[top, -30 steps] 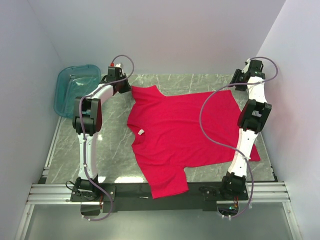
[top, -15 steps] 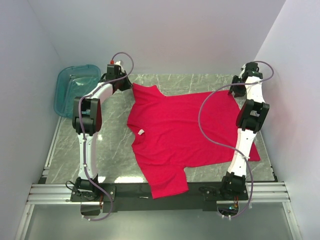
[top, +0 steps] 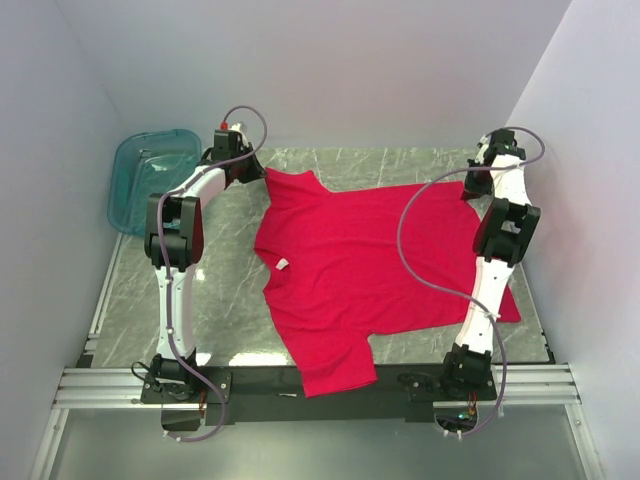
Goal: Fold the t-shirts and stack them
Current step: Flatten the tshirt out
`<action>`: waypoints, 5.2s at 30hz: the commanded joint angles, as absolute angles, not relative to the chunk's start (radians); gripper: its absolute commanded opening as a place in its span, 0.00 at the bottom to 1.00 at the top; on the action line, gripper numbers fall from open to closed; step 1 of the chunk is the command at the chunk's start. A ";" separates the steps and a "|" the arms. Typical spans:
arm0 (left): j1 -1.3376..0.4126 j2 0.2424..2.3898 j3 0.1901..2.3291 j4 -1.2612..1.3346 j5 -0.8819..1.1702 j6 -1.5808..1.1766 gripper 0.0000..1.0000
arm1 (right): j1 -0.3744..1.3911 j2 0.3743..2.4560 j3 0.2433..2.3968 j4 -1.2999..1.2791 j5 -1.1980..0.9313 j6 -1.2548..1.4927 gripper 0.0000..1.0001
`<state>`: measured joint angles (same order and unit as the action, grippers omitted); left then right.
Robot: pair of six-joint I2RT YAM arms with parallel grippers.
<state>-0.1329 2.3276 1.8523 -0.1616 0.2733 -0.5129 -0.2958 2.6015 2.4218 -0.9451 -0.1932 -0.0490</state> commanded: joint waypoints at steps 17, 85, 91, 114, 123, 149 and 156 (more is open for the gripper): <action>-0.129 2.287 1.835 -0.112 0.313 -0.525 0.00 | -0.321 2.451 2.224 -0.877 -0.173 -0.085 0.45; -0.126 2.230 1.787 -0.107 0.337 -0.511 0.00 | -0.288 2.084 1.817 -0.572 -0.411 -0.143 0.00; -0.126 2.207 1.756 -0.092 0.348 -0.515 0.00 | -0.287 1.918 1.588 -0.594 -0.531 -0.224 0.01; -0.120 2.197 1.744 -0.086 0.357 -0.518 0.00 | -0.374 1.608 1.112 -0.621 -0.598 -0.462 0.58; -0.117 2.192 1.730 -0.075 0.367 -0.525 0.00 | -0.344 1.802 1.295 -0.695 -0.699 -0.474 0.56; -0.115 2.204 1.746 -0.080 0.377 -0.528 0.00 | -0.304 1.916 1.313 -0.689 -0.604 -0.463 0.24; -0.114 2.188 1.749 -0.081 0.376 -0.522 0.00 | -0.298 1.752 1.299 -0.675 -0.603 -0.448 0.00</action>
